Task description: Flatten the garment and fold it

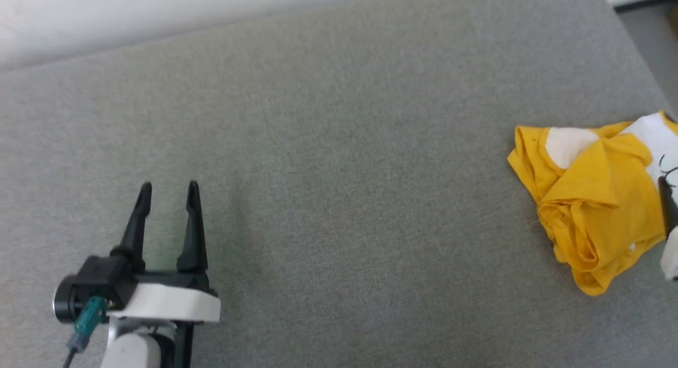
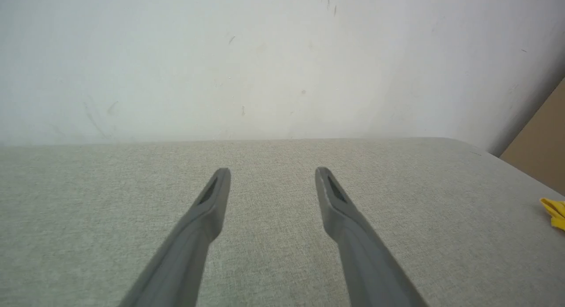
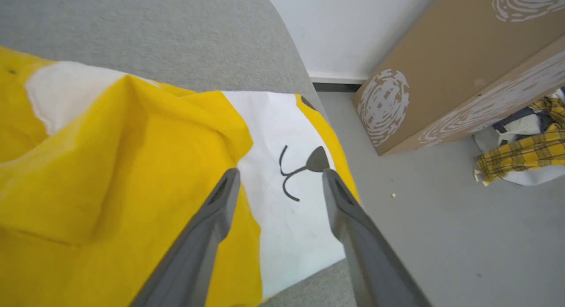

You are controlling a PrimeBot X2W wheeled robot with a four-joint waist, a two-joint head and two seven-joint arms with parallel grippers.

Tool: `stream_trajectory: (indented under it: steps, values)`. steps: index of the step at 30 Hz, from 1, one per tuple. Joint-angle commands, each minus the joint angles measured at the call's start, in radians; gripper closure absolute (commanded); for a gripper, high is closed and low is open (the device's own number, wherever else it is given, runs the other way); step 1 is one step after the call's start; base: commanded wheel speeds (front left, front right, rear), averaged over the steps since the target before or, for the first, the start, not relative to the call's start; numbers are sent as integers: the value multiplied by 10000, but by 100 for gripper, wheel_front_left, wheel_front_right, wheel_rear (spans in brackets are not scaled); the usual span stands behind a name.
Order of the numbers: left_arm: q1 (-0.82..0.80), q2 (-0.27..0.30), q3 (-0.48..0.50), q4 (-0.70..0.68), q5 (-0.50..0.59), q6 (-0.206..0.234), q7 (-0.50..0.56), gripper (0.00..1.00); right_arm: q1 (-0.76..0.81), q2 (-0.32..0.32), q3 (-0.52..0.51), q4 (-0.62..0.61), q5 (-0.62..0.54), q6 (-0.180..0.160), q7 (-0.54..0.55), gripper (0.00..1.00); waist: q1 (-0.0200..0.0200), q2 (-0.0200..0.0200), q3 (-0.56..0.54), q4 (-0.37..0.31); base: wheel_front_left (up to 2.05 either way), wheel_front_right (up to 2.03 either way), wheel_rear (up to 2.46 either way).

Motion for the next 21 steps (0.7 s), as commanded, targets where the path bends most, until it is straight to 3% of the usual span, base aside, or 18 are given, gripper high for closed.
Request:
stream_trajectory:
  steps: [1, 11, 16, 21]
  values:
    - [248, -64, 48, 59, 42, 116, -80, 0, 563, 231, -209, -658, 68, -19, -137, 0, 2, 0, -1073, 316, 0, 0, 0]
    - [1165, -286, 98, 595, -66, 294, -116, 0, 3428, 2490, -1124, -4953, 11, -19, 87, 0, 2, 0, -2472, 1524, 0, 0, 0]
    - [1499, -335, 333, 919, -442, 276, -121, 0, 3994, 3525, -742, -6057, -51, -19, 234, 0, 2, 0, -2897, 2118, 0, 0, 0]
    - [1778, -160, 622, 1176, -598, 308, -123, 0, 4290, 3867, 163, -6589, -210, -19, 377, 0, 2, 0, -3142, 2454, 0, 0, 0]
